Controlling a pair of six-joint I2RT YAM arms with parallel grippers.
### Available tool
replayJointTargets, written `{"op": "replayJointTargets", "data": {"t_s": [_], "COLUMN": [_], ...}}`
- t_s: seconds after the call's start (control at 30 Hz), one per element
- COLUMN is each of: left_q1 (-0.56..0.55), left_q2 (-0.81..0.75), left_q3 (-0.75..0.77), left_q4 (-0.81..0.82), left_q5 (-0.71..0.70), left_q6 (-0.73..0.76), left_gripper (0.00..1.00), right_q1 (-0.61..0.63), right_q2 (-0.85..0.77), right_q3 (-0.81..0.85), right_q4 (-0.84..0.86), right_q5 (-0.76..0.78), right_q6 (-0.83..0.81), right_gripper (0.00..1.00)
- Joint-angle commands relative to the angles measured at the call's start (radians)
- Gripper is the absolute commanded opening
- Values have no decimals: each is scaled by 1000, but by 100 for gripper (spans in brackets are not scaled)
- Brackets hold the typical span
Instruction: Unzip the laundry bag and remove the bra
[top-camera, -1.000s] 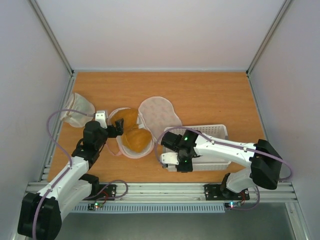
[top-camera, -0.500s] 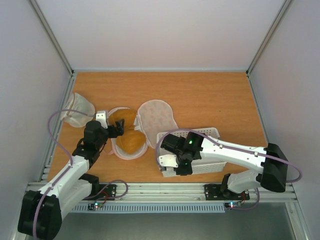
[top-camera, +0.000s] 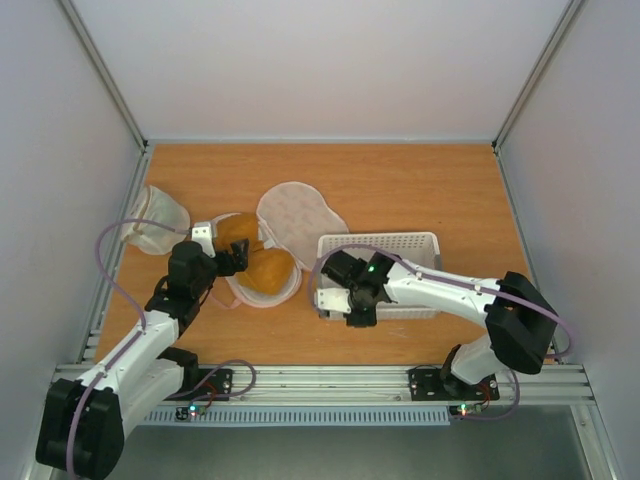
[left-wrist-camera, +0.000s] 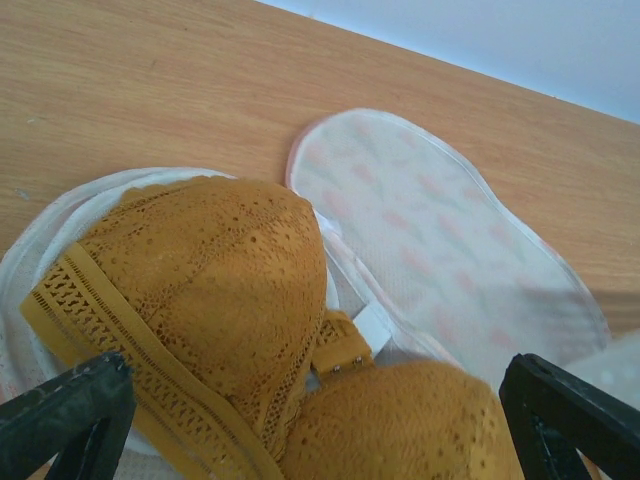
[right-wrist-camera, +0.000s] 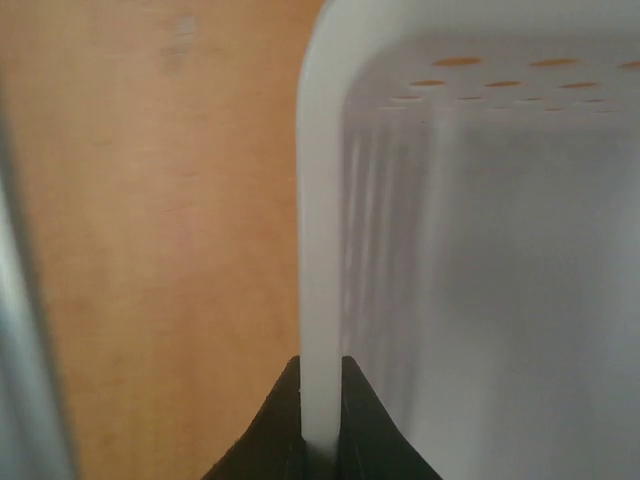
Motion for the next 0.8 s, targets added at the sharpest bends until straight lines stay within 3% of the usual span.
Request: {"op": "replayJointTargets", "data": {"t_s": [0.0, 0.13, 0.47, 0.77], "left_q1": [9, 13, 17, 20], "left_q2": [4, -1, 7, 2], "left_q3": [-18, -18, -24, -22], "left_q4": [49, 48, 55, 46], "left_q5": [3, 4, 13, 9], "left_q6": [-3, 0, -1, 0], "left_gripper": [99, 99, 99, 99], "right_q1": [-71, -73, 42, 159], "right_q2": [68, 73, -221, -124], "right_q3": [35, 76, 8, -69], "right_q4": [110, 94, -32, 87], "right_q5": [199, 216, 156, 103], "right_q6": [-67, -66, -25, 172], "right_gripper": [1, 1, 1, 1]}}
